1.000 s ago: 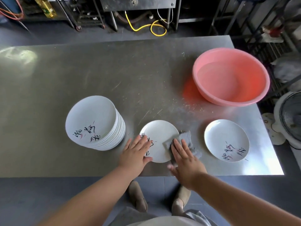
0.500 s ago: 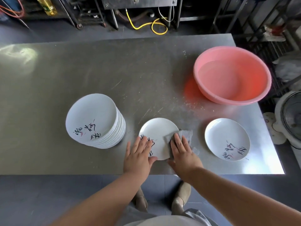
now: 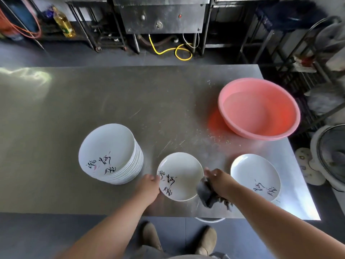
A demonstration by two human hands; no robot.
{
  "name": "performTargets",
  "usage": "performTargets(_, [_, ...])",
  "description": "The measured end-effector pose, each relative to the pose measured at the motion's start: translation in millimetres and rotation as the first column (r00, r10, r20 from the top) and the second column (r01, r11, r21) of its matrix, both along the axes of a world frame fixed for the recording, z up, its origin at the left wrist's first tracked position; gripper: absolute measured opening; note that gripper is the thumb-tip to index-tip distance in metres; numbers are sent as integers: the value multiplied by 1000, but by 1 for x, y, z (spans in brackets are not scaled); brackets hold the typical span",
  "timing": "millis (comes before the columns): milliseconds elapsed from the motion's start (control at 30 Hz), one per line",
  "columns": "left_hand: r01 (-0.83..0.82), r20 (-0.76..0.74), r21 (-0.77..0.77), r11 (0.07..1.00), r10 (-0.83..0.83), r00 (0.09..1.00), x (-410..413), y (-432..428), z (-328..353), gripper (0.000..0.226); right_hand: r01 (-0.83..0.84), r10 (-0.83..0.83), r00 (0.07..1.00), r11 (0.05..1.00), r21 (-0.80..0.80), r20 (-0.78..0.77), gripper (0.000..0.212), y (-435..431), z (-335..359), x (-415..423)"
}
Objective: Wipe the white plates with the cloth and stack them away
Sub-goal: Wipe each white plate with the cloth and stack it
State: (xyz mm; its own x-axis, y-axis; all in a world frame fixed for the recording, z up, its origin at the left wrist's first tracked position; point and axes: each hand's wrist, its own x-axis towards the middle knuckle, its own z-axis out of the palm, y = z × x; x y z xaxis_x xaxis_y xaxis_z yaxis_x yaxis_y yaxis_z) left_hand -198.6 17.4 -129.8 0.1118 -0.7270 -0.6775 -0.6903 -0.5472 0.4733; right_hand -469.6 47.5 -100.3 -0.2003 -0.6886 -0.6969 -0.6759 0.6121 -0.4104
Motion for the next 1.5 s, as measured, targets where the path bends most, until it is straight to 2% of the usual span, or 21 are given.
performTargets(67, [-162, -130, 233, 959, 196, 972, -5, -10, 14, 40, 65, -67, 997, 996, 67, 29, 62, -13, -7, 2])
performTargets(133, [-242, -164, 363, 900, 317, 934, -10, -14, 26, 50, 50, -51, 999, 996, 77, 13, 61, -17, -13, 6])
performTargets(200, [-248, -188, 393, 885, 342, 921, -14, -16, 35, 65, -66, 67, 997, 998, 17, -24, 45, -17, -13, 9])
performTargets(300, [-323, -302, 375, 869, 443, 844, -22, -17, 54, 86, 25, -22, 1000, 982, -189, 19, 29, -10, 1, 8])
performTargets(367, [-434, -424, 357, 827, 557, 714, -25, -20, 72, 91, 101, -75, 994, 904, -415, 79, 21, -5, 23, 10])
performTargets(400, [-479, -511, 372, 795, 606, 610, -27, -22, 84, 88, 145, -83, 987, 836, -530, 139, 21, -3, 38, 12])
performTargets(467, [-518, -674, 416, 747, 636, 375, -27, -26, 112, 66, 267, -48, 947, 667, -695, 317, 23, 1, 73, 15])
performTargets(500, [-516, -723, 427, 742, 623, 298, -26, -27, 127, 49, 293, -9, 931, 611, -735, 364, 25, 3, 88, 15])
performTargets(533, [-507, -754, 412, 757, 596, 275, -23, -29, 139, 31, 297, 25, 925, 574, -763, 378, 26, 4, 103, 14])
performTargets(567, [-490, -782, 394, 778, 564, 266, -21, -31, 151, 18, 265, 43, 938, 548, -793, 343, 26, 5, 115, 12])
performTargets(667, [-433, -863, 327, 840, 452, 226, -18, -35, 185, 44, 178, 45, 971, 517, -837, 234, 25, 4, 139, 5])
performTargets(767, [-380, -918, 221, 898, 323, 229, -19, -34, 212, 43, 170, -55, 985, 434, -885, 162, 25, 0, 163, -2])
performTargets(867, [-389, -945, 149, 909, 246, 214, -24, -32, 229, 38, 99, -71, 994, 298, -950, 81, 41, -1, 194, -3])
performTargets(933, [-383, -956, 116, 916, 208, 208, -29, -31, 240, 42, -74, 68, 996, 257, -964, -58, 57, 4, 212, 7])
performTargets(967, [-379, -962, 103, 920, 190, 198, -32, -30, 246, 44, -213, 157, 971, 230, -950, -180, 63, 9, 216, 16])
performTargets(1033, [-363, -974, 79, 928, 149, 169, -36, -29, 257, 45, -495, 268, 855, 163, -854, -444, 74, 20, 217, 34])
performTargets(1133, [-332, -986, 69, 941, 116, 124, -41, -27, 272, 44, -689, 290, 715, 143, -710, -636, 90, 20, 219, 49])
performTargets(1233, [-280, -990, 72, 957, 103, 98, -46, -23, 284, 47, -716, 303, 687, 127, -686, -661, 96, -5, 236, 42])
performTargets(1300, [-287, -992, 47, 957, 79, 99, -49, -22, 290, 45, -715, 280, 693, 153, -682, -664, 94, -23, 251, 32])
performTargets(1400, [-346, -996, 11, 938, 40, 76, -50, -26, 296, 45, -660, 226, 751, 227, -716, -620, 92, -25, 261, 18])
performTargets(1500, [-420, -999, 20, 907, 37, 33, -49, -33, 301, 49, -620, 223, 784, 233, -750, -579, 95, 0, 250, 24])
